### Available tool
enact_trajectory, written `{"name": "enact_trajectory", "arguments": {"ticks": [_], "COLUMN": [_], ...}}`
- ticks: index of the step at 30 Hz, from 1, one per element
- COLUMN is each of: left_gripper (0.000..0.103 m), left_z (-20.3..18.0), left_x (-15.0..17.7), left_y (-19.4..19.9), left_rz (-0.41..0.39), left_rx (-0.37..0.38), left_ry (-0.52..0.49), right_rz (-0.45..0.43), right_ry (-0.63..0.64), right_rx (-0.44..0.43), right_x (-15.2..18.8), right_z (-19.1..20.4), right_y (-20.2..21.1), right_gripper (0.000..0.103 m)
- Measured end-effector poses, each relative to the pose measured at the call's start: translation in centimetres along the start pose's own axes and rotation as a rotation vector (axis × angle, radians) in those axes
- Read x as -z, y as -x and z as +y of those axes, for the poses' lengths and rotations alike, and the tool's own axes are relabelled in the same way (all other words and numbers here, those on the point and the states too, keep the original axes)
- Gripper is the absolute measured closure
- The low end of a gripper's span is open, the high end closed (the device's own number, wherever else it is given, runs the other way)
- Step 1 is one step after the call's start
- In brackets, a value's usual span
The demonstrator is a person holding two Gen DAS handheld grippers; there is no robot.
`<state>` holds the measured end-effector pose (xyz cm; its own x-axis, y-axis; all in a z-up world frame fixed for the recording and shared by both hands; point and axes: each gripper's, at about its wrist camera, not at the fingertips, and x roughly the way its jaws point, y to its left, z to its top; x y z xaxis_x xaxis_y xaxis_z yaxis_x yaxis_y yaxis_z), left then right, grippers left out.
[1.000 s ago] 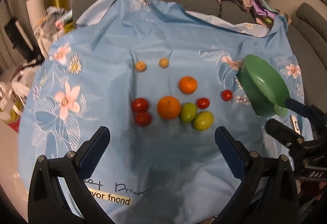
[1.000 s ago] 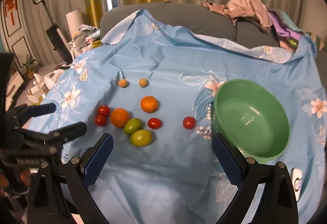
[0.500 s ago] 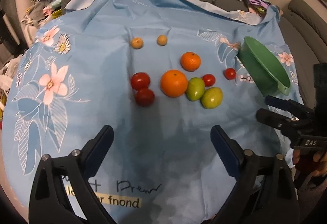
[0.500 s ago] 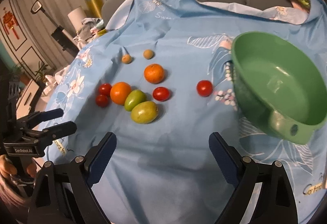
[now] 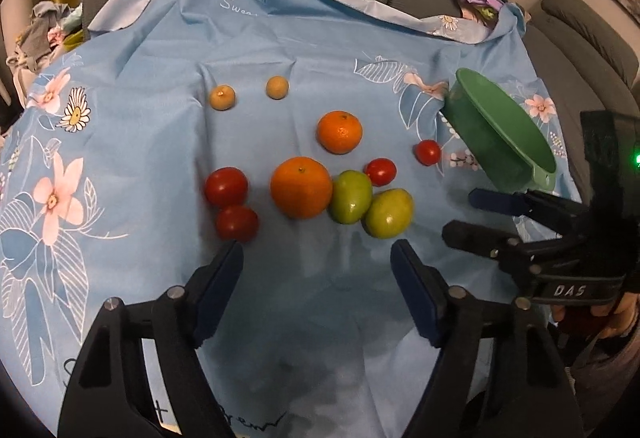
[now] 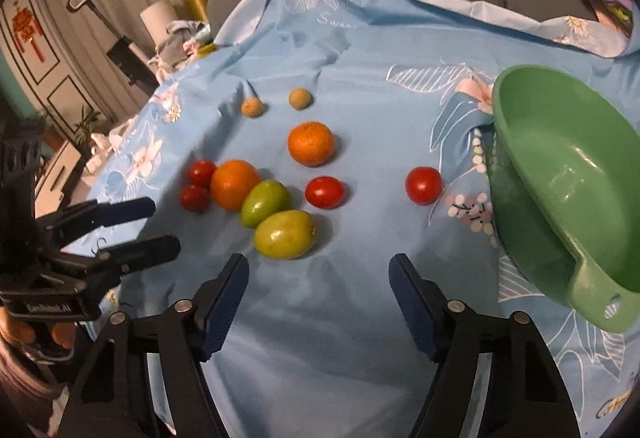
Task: Organize fruits
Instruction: 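Move the right gripper to the yellow lemon and close on it, then grasp the green fruit with the left gripper while the right gripper holds the lemon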
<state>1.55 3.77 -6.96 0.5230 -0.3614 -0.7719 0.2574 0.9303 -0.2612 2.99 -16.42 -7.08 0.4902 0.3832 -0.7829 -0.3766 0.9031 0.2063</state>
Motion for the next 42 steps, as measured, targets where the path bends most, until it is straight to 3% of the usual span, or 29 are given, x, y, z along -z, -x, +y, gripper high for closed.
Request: {"name": "enact_trajectory", "arguments": {"ticks": [4, 7, 11, 15, 19, 22, 28, 36, 38, 42], "left_gripper": [0.031, 0.031, 0.031, 0.031, 0.032, 0.040, 0.042, 0.046, 0.057, 0.067], "left_z": [0.2, 0.0, 0.1, 0.2, -0.1, -0.8, -2.4, -3.2, -3.4, -3.5], "left_x": [-0.4, -0.7, -0.7, -0.8, -0.9, -0.9, -1.5, -3.3, -3.6, -4.0], "left_y": [-0.2, -0.2, -0.3, -0.5, -1.0, -1.6, -3.6, -6.1, -6.6, -7.5], "left_rz": [0.003, -0.004, 0.000, 0.013, 0.027, 0.047, 0.089, 0.111, 0.116, 0.125], "left_rx": [0.053, 0.064, 0.076, 0.085, 0.101, 0.122, 0.160, 0.111, 0.084, 0.062], "left_ry": [0.019, 0.016, 0.016, 0.009, 0.003, -0.009, -0.041, -0.073, -0.087, -0.099], "right_rz": [0.022, 0.046, 0.073, 0.105, 0.089, 0.080, 0.059, 0.026, 0.020, 0.016], "right_ry": [0.043, 0.103, 0.141, 0.159, 0.174, 0.147, 0.089, 0.063, 0.062, 0.053], "right_rx": [-0.010, -0.008, 0.009, 0.006, 0.015, 0.015, 0.009, -0.016, -0.022, -0.030], "right_x": [-0.3, -0.7, -1.1, -1.4, -1.2, -1.0, -0.1, 0.5, 0.5, 0.6], "right_z": [0.7, 1.7, 2.4, 2.7, 2.7, 1.9, 0.0, -0.7, -0.7, -1.0], "right_y": [-1.2, -2.4, -4.1, -5.4, -5.3, -4.9, -2.8, -1.3, -1.2, -1.3], "right_gripper": [0.030, 0.038, 0.040, 0.052, 0.054, 0.055, 0.055, 0.055, 0.055, 0.055]}}
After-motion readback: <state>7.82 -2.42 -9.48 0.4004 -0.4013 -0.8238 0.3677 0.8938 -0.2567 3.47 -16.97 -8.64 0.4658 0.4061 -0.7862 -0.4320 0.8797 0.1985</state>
